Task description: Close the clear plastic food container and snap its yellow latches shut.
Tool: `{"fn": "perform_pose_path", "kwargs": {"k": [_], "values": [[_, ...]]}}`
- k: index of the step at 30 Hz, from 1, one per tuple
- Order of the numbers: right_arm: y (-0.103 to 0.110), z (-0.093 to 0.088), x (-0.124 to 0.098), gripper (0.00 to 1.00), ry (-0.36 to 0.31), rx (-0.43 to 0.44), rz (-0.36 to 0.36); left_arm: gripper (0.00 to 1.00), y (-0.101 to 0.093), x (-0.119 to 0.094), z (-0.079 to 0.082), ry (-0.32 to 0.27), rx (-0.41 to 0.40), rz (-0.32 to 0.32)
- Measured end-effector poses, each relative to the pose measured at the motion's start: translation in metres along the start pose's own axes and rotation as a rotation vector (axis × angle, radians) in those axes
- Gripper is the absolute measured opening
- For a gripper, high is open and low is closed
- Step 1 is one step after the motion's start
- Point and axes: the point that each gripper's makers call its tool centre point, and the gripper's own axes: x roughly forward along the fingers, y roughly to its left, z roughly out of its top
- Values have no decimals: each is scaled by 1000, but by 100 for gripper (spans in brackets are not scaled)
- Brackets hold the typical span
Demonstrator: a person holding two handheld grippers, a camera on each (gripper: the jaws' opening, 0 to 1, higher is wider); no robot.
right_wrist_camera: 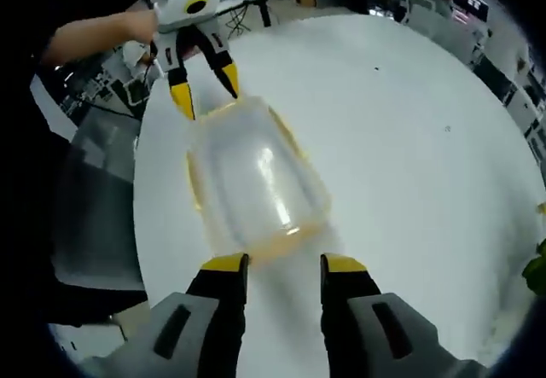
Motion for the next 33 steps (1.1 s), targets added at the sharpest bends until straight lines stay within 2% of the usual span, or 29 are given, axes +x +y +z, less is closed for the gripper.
{"fn": "perform_pose_path", "kwargs": {"k": [2, 6, 8, 10, 14, 17, 20, 21, 23, 29, 33], "values": [[2, 1, 1, 32, -26, 60, 5, 31, 5, 0, -4, -1, -59, 20], [7, 0, 0, 31, -45, 107, 23, 31, 4, 3, -8, -27, -128, 11], [10, -1, 0, 31, -55, 126, 33, 27, 3, 4, -8, -39, -153, 8], [12, -1, 0, 31, -62, 137, 40, 23, 2, 4, -7, -41, -138, 14], [12, 3, 2, 28, -101, 181, 30, 25, 4, 6, 0, -94, -220, 19], [14, 5, 4, 25, -115, 215, 39, 29, 1, 9, 1, -97, -241, 11], [20, 6, 7, 21, -122, 244, 65, 26, 3, 11, -2, -87, -255, 33], [19, 6, 7, 22, -123, 252, 60, 23, 5, 10, -4, -79, -281, 43], [18, 7, 8, 21, -134, 257, 60, 20, 6, 11, -6, -82, -315, 54], [18, 7, 9, 21, -153, 220, 74, 20, 4, 12, -4, -86, -311, 70], [18, 5, 9, 20, -163, 233, 100, 20, 5, 13, -3, -99, -324, 84]]}}
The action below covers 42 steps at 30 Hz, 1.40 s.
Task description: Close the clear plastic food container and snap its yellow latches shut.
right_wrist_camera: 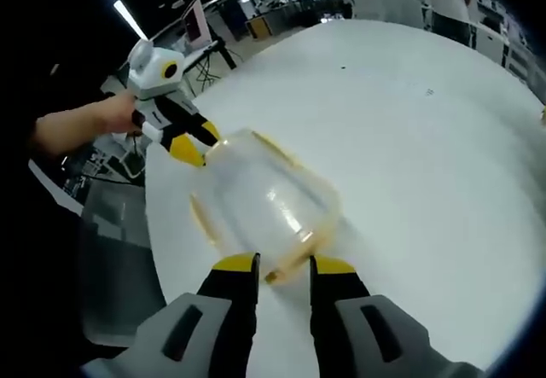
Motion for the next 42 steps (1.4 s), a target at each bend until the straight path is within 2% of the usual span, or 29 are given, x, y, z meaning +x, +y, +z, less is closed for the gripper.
{"fn": "perform_pose_path", "kwargs": {"k": [3, 4, 5, 6, 8, 14, 22, 24, 27, 30, 33, 35, 39, 40, 42], "values": [[0, -1, 1, 20, -28, 23, 20, 19, -1, 1, 0, 0, 4, 8], [13, 0, 3, 19, -42, 26, 90, 19, -1, 2, 0, -7, -22, 13], [4, 1, 2, 19, -60, 65, 37, 18, -1, 4, -1, -9, -35, -3], [6, -2, 0, 19, -46, 57, 47, 17, 2, 5, 4, -23, -42, 26], [8, 0, -2, 19, -53, 57, 43, 17, -4, 3, 2, 4, -18, 5], [8, 1, -5, 20, -17, 69, 27, 19, -8, 5, 0, 0, -34, 18], [5, -1, -6, 20, -48, 94, 8, 20, -7, 5, -3, -20, -59, 29], [5, -1, -6, 20, -66, 108, 1, 20, -8, 4, -3, -22, -57, 30], [4, 0, -5, 21, -72, 117, -8, 20, -7, 4, -1, -33, 11, 46], [4, 2, -4, 21, -57, 101, -24, 21, -6, 3, 0, -40, 41, 57], [3, 3, -4, 21, -13, 18, -72, 21, -6, 3, 1, -42, 42, 67], [3, 4, -4, 21, -2, -5, -90, 22, -6, 3, 1, -45, 48, 78], [2, 5, -4, 22, -3, -60, -135, 23, -7, 2, 5, -45, 124, 123], [1, 5, -4, 22, -8, -95, -144, 23, -7, 2, 6, -44, 134, 128], [1, 4, -4, 21, -11, -103, -149, 24, -7, 3, 6, -45, 128, 130]]}}
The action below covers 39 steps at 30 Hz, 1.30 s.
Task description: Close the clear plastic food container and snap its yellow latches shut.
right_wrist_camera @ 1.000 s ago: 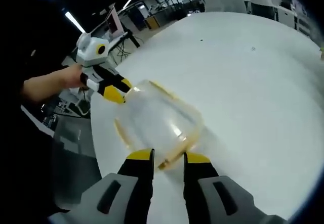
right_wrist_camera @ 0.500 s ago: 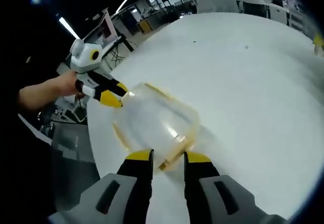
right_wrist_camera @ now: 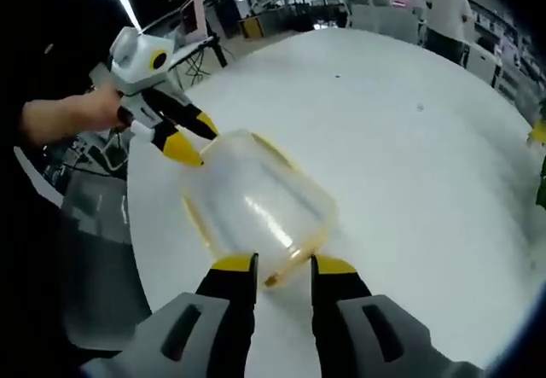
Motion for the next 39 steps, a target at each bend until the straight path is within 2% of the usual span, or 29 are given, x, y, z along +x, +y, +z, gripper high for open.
{"fn": "perform_pose_path", "kwargs": {"k": [2, 4, 5, 7, 10, 13, 16, 18, 23, 27, 36, 39], "values": [[-6, 1, -3, 18, 1, -56, -25, 24, 0, 0, 1, -6, 9, 8], [-3, 5, -6, 16, -17, -57, -8, 25, 1, -1, 2, -3, 61, 23], [-2, 10, -6, 16, -41, -53, 5, 25, 2, -2, 4, -1, 125, 30], [-1, 18, -6, 18, -77, -40, 11, 27, 0, -2, 5, 8, 183, 32], [4, 26, -3, 20, -96, -78, 21, 31, -3, -1, 8, 13, 244, 27], [13, 35, 3, 23, -112, -142, 37, 30, -7, -2, 15, -3, 288, 23], [19, 39, 9, 27, -97, -227, 53, 29, -17, -2, 29, -43, 354, 10], [20, 41, 13, 30, -80, -283, 51, 29, -27, 2, 32, -36, 403, -18], [28, 52, 23, 32, -69, -353, 59, 29, -44, 14, 34, -1, 548, -60], [31, 59, 30, 33, -52, -421, 70, 30, -55, 22, 39, -3, 556, -85], [27, 68, 31, 33, -54, -424, 86, 32, -63, 24, 38, 15, 591, -129], [31, 67, 31, 29, -43, -432, 105, 32, -61, 26, 36, 25, 596, -123]]}}
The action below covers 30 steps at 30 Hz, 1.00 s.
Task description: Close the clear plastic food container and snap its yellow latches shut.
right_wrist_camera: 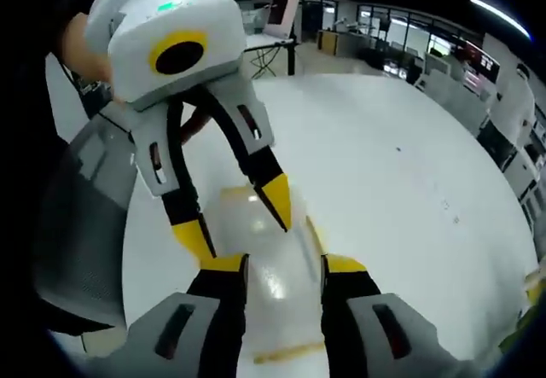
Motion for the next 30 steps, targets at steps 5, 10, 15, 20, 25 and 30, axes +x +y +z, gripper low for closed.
{"fn": "perform_pose_path", "kwargs": {"k": [5, 10, 15, 20, 25, 30], "values": [[1, -3, 6, 30, 15, -7, 12, 34, -6, 2, 0, -3, -10, -21], [-6, -2, 8, 32, 31, -19, 10, 37, -15, 4, -2, 13, 42, -22], [-11, -5, 11, 34, 79, -46, 39, 38, -22, 6, 2, 8, 86, -22], [-15, -8, 12, 35, 130, -66, 94, 40, -25, 10, 1, 23, 129, -17], [-12, -13, 15, 37, 189, -52, 176, 41, -26, 12, -7, 58, 167, -1], [-10, -17, 20, 40, 265, -64, 245, 43, -27, 16, -6, 56, 182, 13]]}}
